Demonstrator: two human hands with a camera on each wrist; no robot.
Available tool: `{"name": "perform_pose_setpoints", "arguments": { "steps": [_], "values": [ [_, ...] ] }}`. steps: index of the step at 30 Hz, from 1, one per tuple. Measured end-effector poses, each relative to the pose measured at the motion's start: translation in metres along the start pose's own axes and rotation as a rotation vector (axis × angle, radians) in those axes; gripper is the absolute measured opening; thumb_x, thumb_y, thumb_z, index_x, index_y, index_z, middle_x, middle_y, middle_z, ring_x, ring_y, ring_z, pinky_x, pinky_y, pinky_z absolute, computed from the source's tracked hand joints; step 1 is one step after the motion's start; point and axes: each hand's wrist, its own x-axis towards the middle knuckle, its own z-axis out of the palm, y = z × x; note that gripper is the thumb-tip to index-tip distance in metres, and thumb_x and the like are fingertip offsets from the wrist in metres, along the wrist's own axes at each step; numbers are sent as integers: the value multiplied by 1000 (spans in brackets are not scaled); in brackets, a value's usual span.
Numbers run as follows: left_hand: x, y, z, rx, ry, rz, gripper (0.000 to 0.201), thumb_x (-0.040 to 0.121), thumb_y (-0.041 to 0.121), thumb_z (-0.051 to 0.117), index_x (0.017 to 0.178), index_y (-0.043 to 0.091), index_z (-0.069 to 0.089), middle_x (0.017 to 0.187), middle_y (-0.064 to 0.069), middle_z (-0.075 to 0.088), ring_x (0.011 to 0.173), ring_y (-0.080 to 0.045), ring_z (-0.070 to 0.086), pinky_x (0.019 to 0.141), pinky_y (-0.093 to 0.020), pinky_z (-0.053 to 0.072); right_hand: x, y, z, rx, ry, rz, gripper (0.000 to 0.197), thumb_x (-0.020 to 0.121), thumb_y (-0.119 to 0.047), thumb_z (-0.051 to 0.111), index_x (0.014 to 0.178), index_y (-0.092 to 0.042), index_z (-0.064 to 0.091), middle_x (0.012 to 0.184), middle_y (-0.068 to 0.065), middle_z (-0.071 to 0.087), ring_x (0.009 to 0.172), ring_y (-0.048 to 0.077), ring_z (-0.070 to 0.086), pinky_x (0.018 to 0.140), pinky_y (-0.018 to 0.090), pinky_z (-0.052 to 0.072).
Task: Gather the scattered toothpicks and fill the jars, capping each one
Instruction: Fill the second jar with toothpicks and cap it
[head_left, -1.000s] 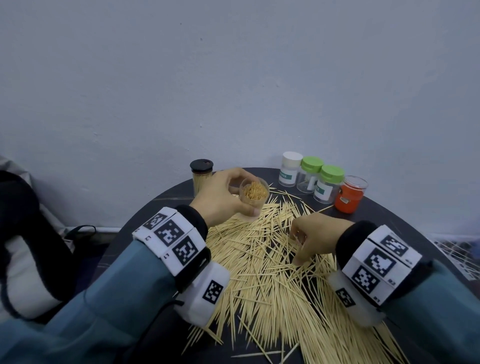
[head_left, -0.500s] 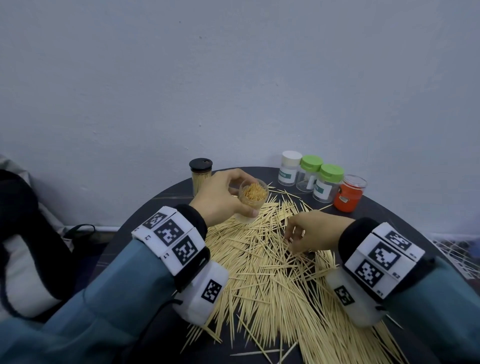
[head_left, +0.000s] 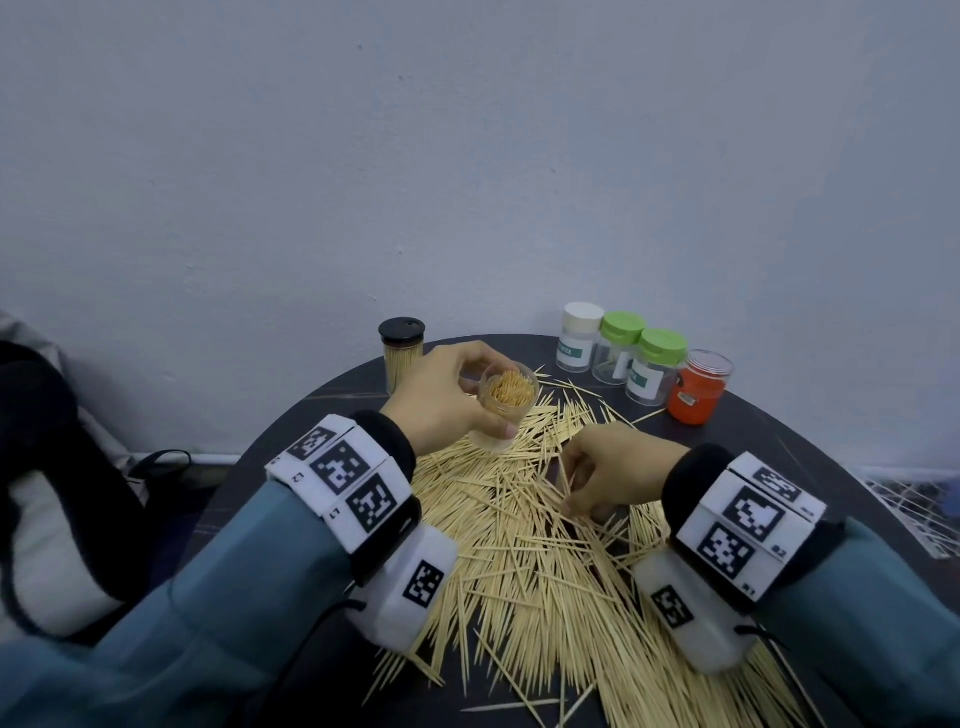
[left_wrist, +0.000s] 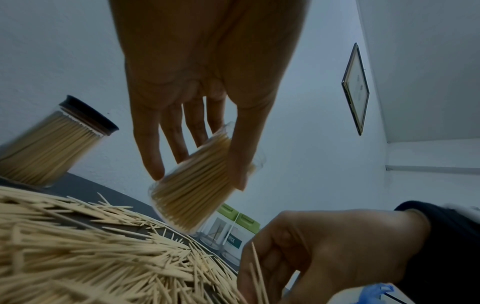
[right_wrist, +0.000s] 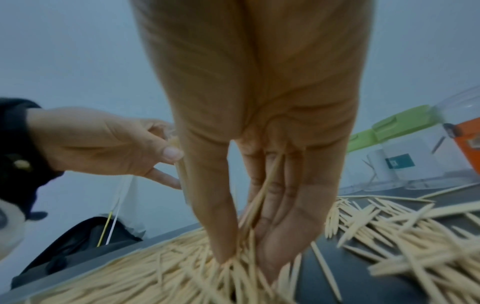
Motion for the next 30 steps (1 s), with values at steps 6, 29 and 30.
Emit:
{"name": "perform_pose_setpoints", "arguments": {
  "steps": [6, 29, 30],
  "values": [
    [-1, 1, 0, 3, -11, 7, 55, 60, 4, 84, 110, 18, 63, 107, 6, 64, 96, -10, 61, 81, -25, 51, -1, 7, -12, 127, 66, -34, 21, 78, -18, 73, 96, -10, 66, 82, 0, 69, 59, 4, 61, 54, 15, 49],
    [-7, 7, 9, 153, -194, -76, 56, 63, 32, 84, 114, 26, 63, 106, 7, 60, 89, -6, 56, 86, -29, 46, -24, -13, -50, 775, 429, -332, 13, 82, 4, 62, 94, 7, 61, 75, 12, 67, 59, 9, 67, 59, 20, 57],
    [-7, 7, 10, 157, -196, -70, 55, 63, 32, 84, 113, 25, 64, 106, 7, 61, 86, -5, 55, 84, -28, 46, -22, -14, -46, 682, 415, -314, 10, 81, 1, 64, 91, 2, 62, 76, 11, 68, 62, 11, 67, 64, 24, 57]
  ]
}}
